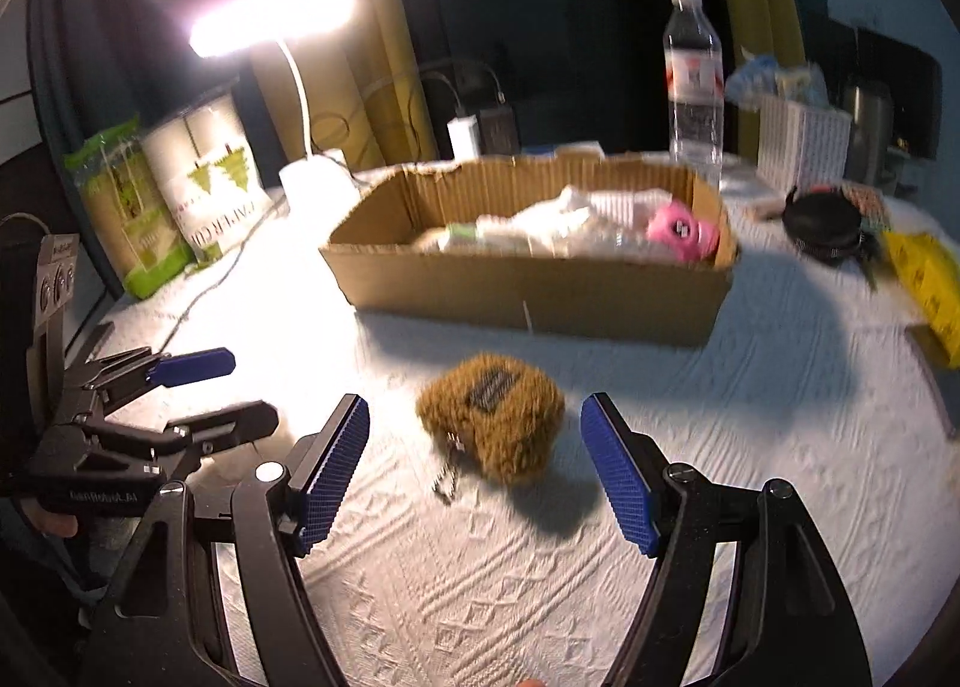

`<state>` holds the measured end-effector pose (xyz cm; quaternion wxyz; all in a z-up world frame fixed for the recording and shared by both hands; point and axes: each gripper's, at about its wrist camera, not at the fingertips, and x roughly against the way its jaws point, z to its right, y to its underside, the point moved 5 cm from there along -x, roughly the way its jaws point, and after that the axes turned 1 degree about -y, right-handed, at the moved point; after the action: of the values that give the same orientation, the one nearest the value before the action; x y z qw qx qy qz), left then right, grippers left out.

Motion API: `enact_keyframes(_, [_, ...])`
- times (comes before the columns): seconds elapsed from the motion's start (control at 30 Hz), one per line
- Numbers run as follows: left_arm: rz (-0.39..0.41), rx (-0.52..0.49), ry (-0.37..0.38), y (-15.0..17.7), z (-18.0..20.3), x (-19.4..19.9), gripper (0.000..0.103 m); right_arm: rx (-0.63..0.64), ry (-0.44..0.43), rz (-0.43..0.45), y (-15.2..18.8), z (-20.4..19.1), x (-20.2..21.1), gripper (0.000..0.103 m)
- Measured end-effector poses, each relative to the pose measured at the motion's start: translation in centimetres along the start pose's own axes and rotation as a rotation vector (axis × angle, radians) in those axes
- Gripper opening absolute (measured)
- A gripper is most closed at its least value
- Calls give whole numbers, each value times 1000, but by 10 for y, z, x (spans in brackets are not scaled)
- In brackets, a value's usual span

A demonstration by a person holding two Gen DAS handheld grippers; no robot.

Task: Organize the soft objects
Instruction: 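Grasp the brown fuzzy pouch with the right tool while the left tool grasps the bubble wrap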

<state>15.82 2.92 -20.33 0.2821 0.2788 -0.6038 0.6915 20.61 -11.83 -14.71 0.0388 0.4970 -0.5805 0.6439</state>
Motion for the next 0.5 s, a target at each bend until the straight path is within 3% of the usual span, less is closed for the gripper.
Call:
enact_keyframes(0.13, [-78,2,-1,18,0,-13,79,-33,14,-51,7,7,-11,76])
enact_keyframes(0.37, [-71,-9,-4,20,1,-8,78,-47,34,-127,17,12,-31,76])
enact_keyframes(0.43, [-65,-28,3,19,5,-6,73,-38,35,-153,22,11,-36,59])
enact_keyframes(0.47, [-65,-43,1,20,7,-6,65,-21,52,-164,24,9,-39,56])
enact_keyframes(0.5, [-68,-55,-3,20,9,-7,59,-11,59,-163,23,8,-39,46])
